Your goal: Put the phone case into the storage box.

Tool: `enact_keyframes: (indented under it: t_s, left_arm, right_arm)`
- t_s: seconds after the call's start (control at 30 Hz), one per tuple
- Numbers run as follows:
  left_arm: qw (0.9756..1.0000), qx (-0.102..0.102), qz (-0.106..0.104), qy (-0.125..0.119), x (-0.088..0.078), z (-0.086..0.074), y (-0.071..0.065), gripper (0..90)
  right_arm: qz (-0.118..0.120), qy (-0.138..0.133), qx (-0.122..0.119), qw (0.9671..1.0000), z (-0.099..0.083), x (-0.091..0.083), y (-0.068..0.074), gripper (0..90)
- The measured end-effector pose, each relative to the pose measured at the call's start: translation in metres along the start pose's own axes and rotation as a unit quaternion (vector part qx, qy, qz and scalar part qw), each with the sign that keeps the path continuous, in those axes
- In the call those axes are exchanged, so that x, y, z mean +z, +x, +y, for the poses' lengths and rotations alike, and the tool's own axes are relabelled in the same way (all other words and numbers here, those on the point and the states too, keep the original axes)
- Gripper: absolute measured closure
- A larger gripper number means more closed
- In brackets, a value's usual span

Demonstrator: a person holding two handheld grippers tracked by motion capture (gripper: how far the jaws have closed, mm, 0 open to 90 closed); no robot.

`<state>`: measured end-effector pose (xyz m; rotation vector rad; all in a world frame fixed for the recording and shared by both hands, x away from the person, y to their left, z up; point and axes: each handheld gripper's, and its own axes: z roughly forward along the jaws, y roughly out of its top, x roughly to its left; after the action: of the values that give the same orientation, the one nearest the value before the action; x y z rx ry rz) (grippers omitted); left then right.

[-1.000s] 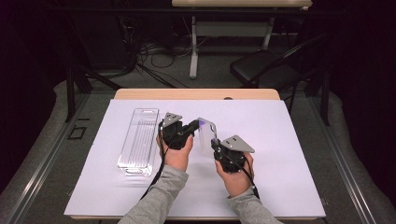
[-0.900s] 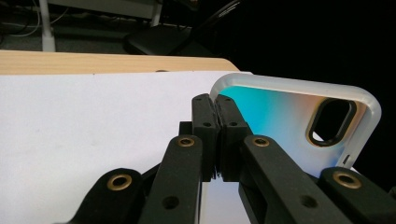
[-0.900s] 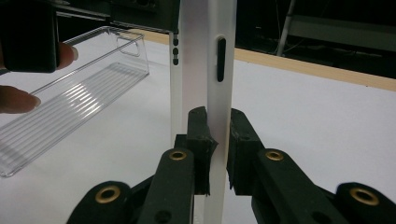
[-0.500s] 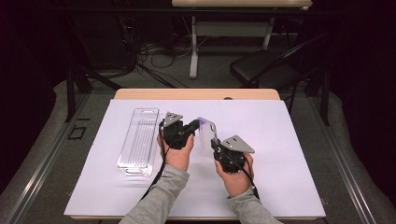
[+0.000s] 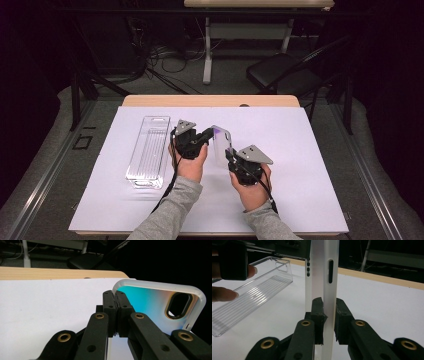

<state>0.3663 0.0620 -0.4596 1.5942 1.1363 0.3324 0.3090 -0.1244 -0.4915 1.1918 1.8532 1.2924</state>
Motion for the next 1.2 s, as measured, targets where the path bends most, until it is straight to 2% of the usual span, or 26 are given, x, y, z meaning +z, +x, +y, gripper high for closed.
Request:
enact_keyframes:
  t_s: [0.17,0.43,0.87,1.0,1.1,1.2]
  left_arm:
    - [1.0,0.001,0.0,0.001,0.0,0.0,0.0,88.5]
    - [1.0,0.0,0.0,0.002,0.0,0.0,0.001,88.5]
    - [1.0,0.003,0.0,-0.003,-0.002,0.003,0.005,88.5]
    - [0.9999,0.005,0.006,-0.007,-0.005,0.005,0.007,88.5]
    - [0.9999,0.007,0.011,-0.009,-0.007,0.007,0.011,88.5]
    - [0.9997,0.007,0.018,-0.014,-0.01,0.01,0.015,88.5]
  right_arm:
    - [0.001,0.002,0.001,1.0,0.0,0.0,0.0,76.3]
    - [0.003,-0.002,0.004,1.0,0.0,0.001,0.0,66.5]
    - [0.02,-0.003,0.009,0.9998,0.0,0.001,-0.001,57.5]
    - [0.023,-0.005,0.012,0.9997,0.002,0.001,-0.001,52.2]
    - [0.019,-0.008,-0.001,0.9998,0.002,0.002,-0.002,47.5]
    - [0.018,-0.011,-0.002,0.9998,0.003,0.002,-0.003,43.4]
